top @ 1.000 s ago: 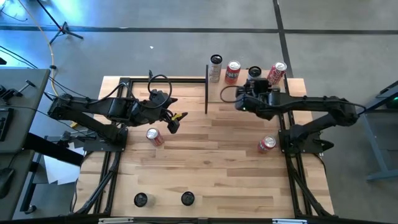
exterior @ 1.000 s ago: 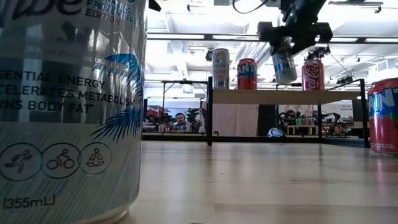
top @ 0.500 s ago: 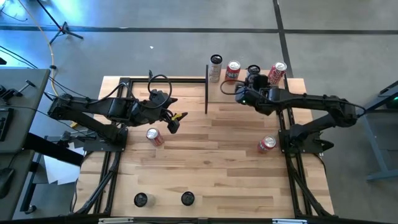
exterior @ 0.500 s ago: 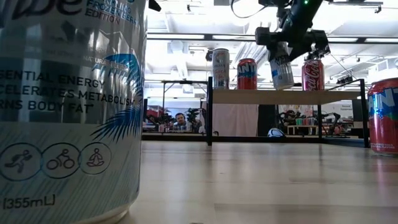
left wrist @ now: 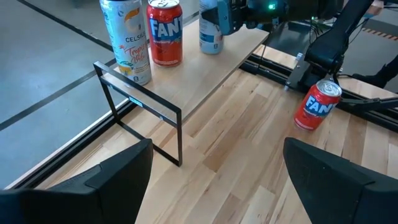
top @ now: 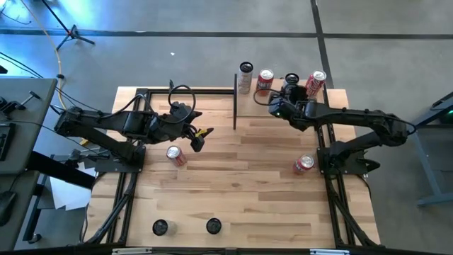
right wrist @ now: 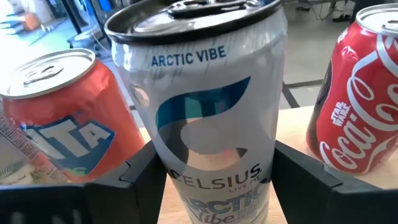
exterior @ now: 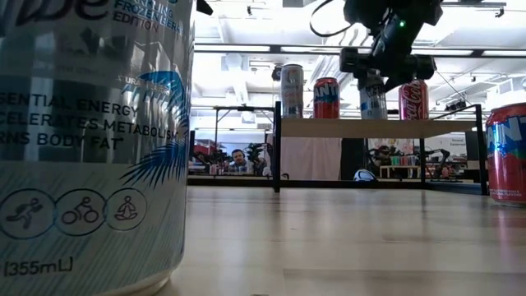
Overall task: Place canned beverage on shelf
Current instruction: Put the right the white blue soda can on the shelf
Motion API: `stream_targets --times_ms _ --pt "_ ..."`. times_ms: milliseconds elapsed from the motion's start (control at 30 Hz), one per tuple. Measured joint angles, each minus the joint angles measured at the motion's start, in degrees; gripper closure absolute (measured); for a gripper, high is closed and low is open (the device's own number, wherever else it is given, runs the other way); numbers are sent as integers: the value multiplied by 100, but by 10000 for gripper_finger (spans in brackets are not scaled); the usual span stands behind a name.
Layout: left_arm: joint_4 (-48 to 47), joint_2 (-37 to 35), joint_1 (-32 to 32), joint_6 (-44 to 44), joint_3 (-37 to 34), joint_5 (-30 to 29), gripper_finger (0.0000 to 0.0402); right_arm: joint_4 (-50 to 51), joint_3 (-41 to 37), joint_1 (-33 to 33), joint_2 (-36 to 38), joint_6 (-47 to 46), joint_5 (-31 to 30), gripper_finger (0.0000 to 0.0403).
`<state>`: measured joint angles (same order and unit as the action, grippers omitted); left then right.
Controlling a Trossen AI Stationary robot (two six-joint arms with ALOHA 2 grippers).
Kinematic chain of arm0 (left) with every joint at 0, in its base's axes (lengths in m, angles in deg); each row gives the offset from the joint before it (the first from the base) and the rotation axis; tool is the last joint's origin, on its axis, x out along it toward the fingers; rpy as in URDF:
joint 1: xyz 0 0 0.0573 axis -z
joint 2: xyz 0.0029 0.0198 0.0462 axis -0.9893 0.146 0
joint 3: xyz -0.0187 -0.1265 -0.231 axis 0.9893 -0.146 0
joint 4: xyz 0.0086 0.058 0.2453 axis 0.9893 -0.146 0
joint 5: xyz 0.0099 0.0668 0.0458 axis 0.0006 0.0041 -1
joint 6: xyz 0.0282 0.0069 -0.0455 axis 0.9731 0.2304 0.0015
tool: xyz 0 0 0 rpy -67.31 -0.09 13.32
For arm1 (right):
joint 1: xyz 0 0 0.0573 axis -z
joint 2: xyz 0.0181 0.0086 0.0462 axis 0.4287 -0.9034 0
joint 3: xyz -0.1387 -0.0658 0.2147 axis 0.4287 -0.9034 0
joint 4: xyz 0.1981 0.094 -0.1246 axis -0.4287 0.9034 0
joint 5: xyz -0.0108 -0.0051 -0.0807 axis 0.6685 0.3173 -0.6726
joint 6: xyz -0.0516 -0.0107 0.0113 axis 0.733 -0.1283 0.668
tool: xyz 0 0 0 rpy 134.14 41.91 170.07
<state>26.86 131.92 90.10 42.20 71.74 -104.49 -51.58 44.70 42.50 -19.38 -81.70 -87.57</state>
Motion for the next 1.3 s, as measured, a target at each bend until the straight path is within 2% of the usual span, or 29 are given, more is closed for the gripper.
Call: stream_targets --times_ms 433,600,833,1067,1233,1300 --pt "1 0 1 0 0 -2 64 -235 -125 58 1 359 -321 172" --pt "-1 0 1 1 0 -2 64 -474 -125 225 5 438 -74 172" --pt "0 0 0 0 0 -2 64 -1159 -129 517 3 1226 439 172" --pt "-1 0 1 0 0 -2 64 -1097 -123 638 3 1214 558 171" --pt "-1 0 0 0 0 -1 64 -872 -149 707 1 1376 605 103" --pt "0 0 2 0 0 0 64 -864 -162 776 -26 1406 687 90"
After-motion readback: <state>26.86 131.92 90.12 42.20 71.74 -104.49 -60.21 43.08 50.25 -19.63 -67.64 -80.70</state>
